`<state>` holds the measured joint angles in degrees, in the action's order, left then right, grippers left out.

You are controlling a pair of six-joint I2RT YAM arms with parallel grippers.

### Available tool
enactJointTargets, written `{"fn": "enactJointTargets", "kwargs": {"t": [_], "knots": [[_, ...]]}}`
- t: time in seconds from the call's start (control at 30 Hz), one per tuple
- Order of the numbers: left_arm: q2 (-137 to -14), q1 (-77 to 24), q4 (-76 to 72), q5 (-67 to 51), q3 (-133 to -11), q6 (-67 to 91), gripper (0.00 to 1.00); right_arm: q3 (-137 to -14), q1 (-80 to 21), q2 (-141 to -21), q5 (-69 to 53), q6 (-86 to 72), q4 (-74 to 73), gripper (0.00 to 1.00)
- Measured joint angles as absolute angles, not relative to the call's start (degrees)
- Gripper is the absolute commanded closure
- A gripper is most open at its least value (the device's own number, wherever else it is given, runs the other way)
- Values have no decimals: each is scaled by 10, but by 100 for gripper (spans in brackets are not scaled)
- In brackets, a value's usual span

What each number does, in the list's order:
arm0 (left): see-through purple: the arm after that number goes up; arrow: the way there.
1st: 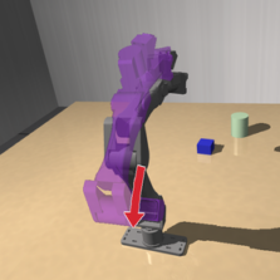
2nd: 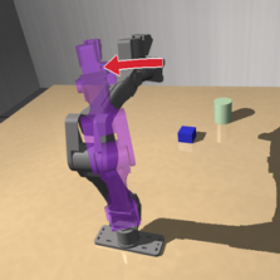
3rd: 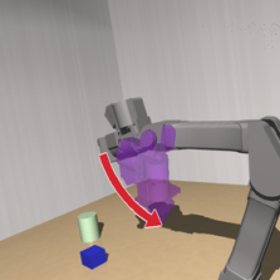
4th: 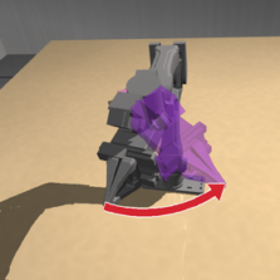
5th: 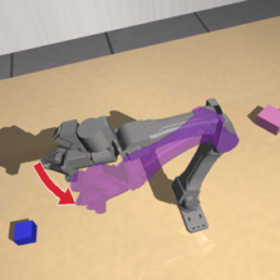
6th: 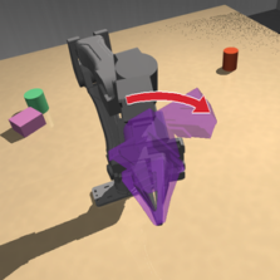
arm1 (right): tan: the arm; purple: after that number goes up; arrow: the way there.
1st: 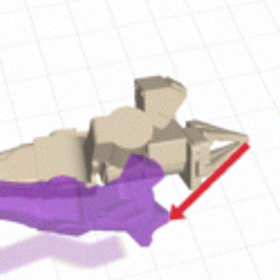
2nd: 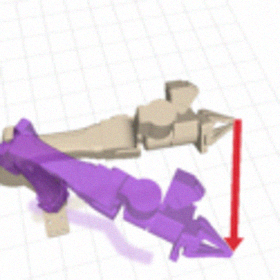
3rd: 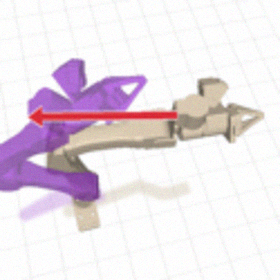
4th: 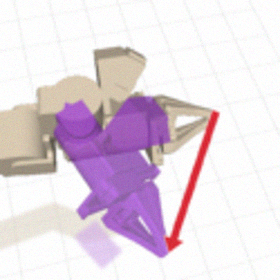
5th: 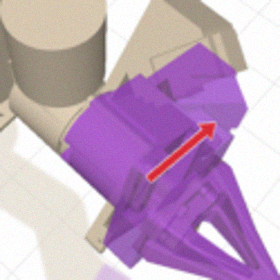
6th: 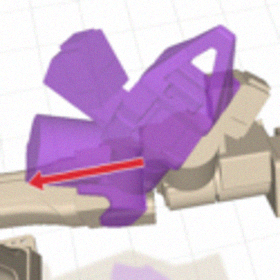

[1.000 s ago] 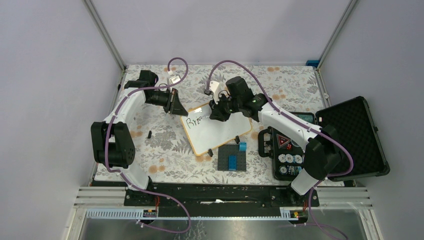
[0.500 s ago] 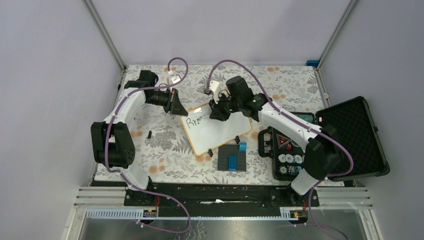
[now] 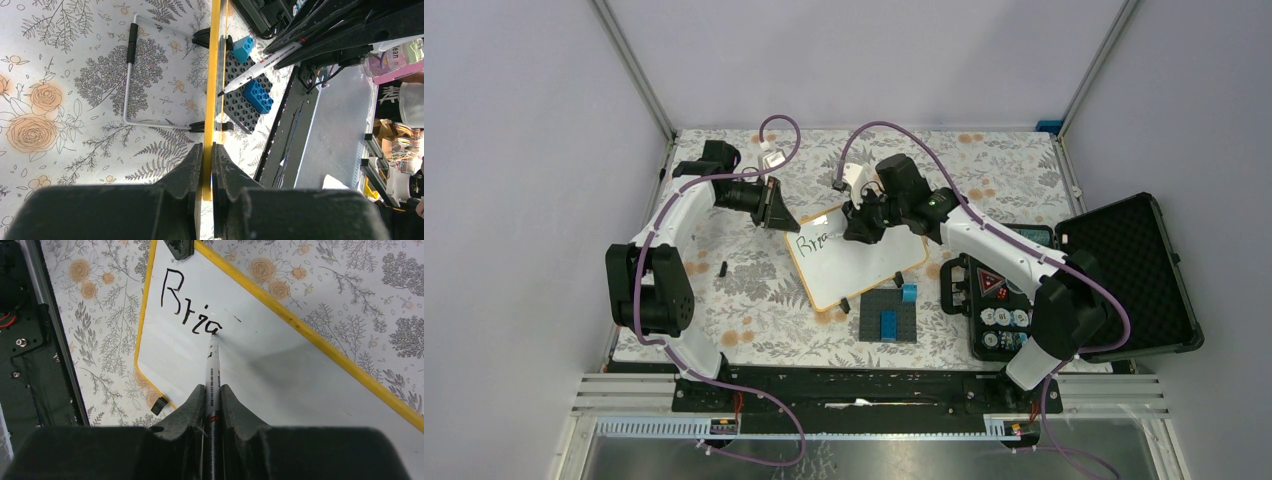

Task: Write a sentence on the whiteboard

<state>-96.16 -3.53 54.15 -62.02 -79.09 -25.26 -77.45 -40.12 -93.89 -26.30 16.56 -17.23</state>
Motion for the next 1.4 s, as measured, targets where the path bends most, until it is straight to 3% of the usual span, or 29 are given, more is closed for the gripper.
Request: {"fn": "enactJointTargets", "kwargs": {"t": [1.4], "knots": [[-961,-36,542,-619,-791,-253,100,-743,-416,-900,-314,159,-182,100]]}}
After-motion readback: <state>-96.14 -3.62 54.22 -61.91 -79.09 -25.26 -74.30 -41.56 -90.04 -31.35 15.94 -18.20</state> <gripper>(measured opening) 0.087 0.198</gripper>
